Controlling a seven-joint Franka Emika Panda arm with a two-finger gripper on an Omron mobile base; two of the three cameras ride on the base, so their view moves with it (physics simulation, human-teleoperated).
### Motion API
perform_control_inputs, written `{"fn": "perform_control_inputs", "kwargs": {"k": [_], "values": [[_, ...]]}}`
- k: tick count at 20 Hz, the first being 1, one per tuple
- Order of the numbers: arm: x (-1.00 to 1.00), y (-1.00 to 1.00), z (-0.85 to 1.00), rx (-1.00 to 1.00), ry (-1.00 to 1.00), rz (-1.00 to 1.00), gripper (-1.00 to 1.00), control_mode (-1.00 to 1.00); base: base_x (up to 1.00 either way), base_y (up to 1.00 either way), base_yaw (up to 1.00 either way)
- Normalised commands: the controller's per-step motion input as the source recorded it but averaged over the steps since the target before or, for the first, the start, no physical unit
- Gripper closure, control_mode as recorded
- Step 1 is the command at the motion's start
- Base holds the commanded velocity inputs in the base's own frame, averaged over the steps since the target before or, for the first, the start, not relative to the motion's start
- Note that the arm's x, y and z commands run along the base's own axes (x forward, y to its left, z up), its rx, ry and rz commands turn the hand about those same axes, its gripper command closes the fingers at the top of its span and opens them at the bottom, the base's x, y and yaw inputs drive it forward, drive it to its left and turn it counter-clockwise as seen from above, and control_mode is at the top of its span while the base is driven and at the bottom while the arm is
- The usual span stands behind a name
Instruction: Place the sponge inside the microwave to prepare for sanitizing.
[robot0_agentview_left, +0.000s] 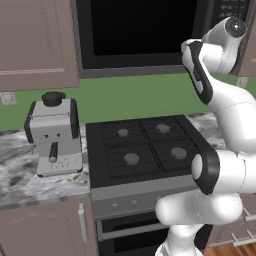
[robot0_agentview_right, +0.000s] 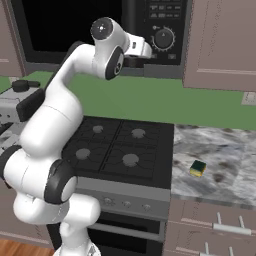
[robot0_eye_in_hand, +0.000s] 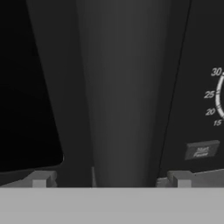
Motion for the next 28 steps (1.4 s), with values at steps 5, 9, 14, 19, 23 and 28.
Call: {"fn": "perform_control_inputs", "kwargs": {"k": [5,9,14,19,23,28], "values": [[0.2,-0.04,0.0,0.0,-0.01,0.0,-1.0,-1.0,0.0,0.0,0.0],[0.32,-0.13,0.0,0.0,0.02,0.01,-1.0,-1.0,0.0,0.0,0.0],[0.59,-0.29,0.0,0.07,0.03,0.08,-1.0,-1.0,0.0,0.0,0.0],[0.28,-0.09,0.0,0.03,0.0,0.04,1.0,-1.0,0.0,0.0,0.0],[0.01,0.0,0.0,0.0,0.0,0.0,1.0,-1.0,0.0,0.0,0.0],[0.0,0.0,0.0,0.0,0.0,0.0,1.0,-1.0,0.0,0.0,0.0]]}}
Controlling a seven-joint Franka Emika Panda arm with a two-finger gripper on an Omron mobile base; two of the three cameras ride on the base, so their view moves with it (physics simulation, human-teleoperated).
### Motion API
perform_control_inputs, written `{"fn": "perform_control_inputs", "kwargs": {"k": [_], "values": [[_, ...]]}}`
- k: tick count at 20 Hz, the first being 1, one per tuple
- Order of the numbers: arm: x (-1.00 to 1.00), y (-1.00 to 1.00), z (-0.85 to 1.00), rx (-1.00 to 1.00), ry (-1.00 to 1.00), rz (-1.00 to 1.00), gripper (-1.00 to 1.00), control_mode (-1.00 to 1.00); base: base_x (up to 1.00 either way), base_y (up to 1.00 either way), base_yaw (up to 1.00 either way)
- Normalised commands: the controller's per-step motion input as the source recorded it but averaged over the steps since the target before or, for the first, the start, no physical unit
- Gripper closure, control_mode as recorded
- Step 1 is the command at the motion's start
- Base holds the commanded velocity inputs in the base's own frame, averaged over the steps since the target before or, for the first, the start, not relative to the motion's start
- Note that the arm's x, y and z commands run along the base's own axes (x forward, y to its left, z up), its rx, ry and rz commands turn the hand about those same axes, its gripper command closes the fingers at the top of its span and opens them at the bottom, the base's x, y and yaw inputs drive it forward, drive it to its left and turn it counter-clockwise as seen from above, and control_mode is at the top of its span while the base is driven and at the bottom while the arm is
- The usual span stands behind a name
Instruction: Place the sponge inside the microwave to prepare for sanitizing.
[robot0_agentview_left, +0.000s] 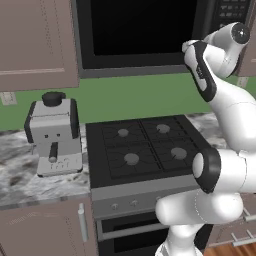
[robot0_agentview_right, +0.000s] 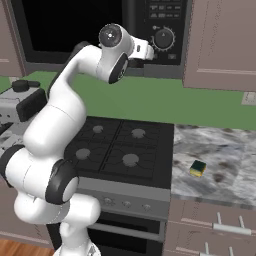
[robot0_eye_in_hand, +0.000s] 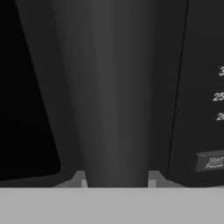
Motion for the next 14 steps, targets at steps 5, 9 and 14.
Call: {"fn": "perform_control_inputs", "kwargs": {"k": [5,9,14], "values": [[-0.49,0.01,-0.03,-0.03,-0.05,0.0,1.0,-1.0,0.0,0.0,0.0],[-0.73,0.43,0.01,-0.22,-0.09,-0.05,1.0,-1.0,0.0,0.0,0.0],[-0.92,0.42,0.0,-0.23,-0.08,-0.14,1.0,-1.0,0.0,0.0,0.0]]}}
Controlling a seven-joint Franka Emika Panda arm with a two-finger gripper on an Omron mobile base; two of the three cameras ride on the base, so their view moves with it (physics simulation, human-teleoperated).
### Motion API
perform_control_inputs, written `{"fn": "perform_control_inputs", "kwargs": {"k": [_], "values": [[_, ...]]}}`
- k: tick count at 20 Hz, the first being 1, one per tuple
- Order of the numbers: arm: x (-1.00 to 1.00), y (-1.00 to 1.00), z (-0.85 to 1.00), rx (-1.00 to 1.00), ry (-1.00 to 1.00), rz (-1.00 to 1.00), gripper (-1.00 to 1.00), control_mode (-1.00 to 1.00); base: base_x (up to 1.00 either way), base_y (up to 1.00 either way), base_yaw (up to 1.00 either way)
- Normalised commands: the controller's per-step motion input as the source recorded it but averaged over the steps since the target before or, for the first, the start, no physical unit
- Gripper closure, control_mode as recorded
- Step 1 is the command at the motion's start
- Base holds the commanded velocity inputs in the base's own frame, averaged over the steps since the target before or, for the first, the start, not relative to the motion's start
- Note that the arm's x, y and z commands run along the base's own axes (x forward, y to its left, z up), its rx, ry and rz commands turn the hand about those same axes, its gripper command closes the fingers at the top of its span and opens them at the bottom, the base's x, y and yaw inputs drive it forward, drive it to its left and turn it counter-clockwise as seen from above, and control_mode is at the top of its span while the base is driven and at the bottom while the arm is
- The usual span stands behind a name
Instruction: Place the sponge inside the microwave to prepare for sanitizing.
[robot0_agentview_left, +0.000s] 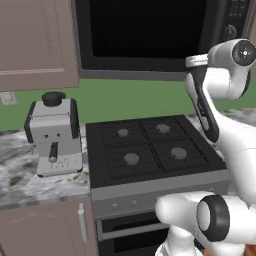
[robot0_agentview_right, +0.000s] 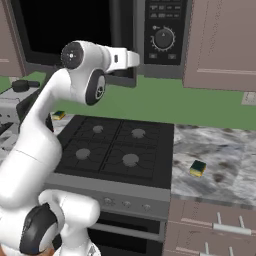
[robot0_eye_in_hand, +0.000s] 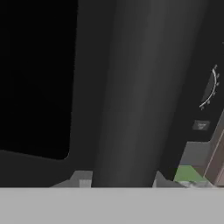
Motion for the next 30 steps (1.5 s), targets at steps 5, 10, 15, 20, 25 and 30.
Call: {"fn": "perform_control_inputs", "kwargs": {"k": [5,10,15,20,25,30], "values": [[-0.69,0.39,0.3,-0.13,0.0,-0.23,1.0,-1.0,0.0,0.0,0.0],[-0.67,0.43,0.41,-0.02,0.0,-0.32,1.0,-1.0,0.0,0.0,0.0],[-0.63,0.53,0.18,0.02,-0.01,-0.43,1.0,-1.0,0.0,0.0,0.0],[-0.66,0.78,0.01,0.02,-0.03,-0.46,1.0,-1.0,0.0,0.0,0.0],[-0.69,0.75,0.0,0.08,-0.15,-0.26,1.0,-1.0,0.0,0.0,0.0],[-0.5,0.63,-0.02,0.06,-0.05,-0.03,1.0,-1.0,0.0,0.0,0.0]]}}
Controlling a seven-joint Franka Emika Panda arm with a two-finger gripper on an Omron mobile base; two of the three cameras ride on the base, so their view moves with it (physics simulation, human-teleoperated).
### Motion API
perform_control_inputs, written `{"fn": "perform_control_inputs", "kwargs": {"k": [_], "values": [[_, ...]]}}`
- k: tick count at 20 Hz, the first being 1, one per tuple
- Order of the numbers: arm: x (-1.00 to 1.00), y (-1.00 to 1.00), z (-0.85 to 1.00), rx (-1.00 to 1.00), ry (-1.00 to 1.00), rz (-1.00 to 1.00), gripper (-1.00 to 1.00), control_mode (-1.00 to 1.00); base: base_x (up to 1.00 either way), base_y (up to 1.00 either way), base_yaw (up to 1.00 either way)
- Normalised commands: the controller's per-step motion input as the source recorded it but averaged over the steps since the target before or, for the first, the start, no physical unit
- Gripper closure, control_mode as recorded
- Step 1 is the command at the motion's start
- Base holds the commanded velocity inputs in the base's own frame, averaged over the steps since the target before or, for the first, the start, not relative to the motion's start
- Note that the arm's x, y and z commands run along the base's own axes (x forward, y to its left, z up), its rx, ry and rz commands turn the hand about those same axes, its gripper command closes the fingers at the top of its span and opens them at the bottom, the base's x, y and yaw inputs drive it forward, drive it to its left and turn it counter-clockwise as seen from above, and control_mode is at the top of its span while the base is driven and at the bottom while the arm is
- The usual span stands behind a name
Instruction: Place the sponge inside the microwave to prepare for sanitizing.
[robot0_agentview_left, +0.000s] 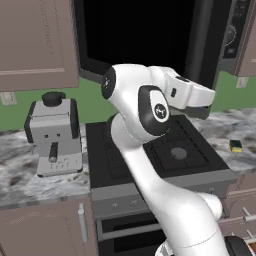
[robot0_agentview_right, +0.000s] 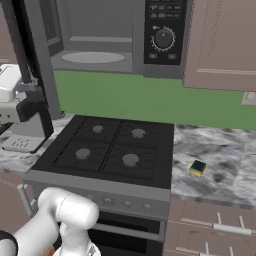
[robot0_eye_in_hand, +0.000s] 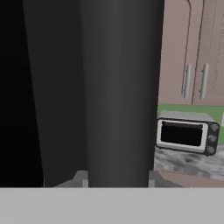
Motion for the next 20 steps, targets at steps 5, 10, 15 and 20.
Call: {"fn": "perform_control_inputs", "kwargs": {"k": [5,10,15,20], "values": [[0.0,0.72,-0.28,0.0,0.0,-0.01,1.0,-1.0,0.0,0.0,0.0],[-0.05,0.71,-0.34,0.0,0.01,0.01,1.0,-1.0,0.0,0.0,0.0],[-0.04,0.76,-0.46,0.01,0.03,0.04,1.0,-1.0,0.0,0.0,0.0],[0.0,0.85,-0.46,0.0,0.05,0.04,1.0,-1.0,0.0,0.0,0.0]]}}
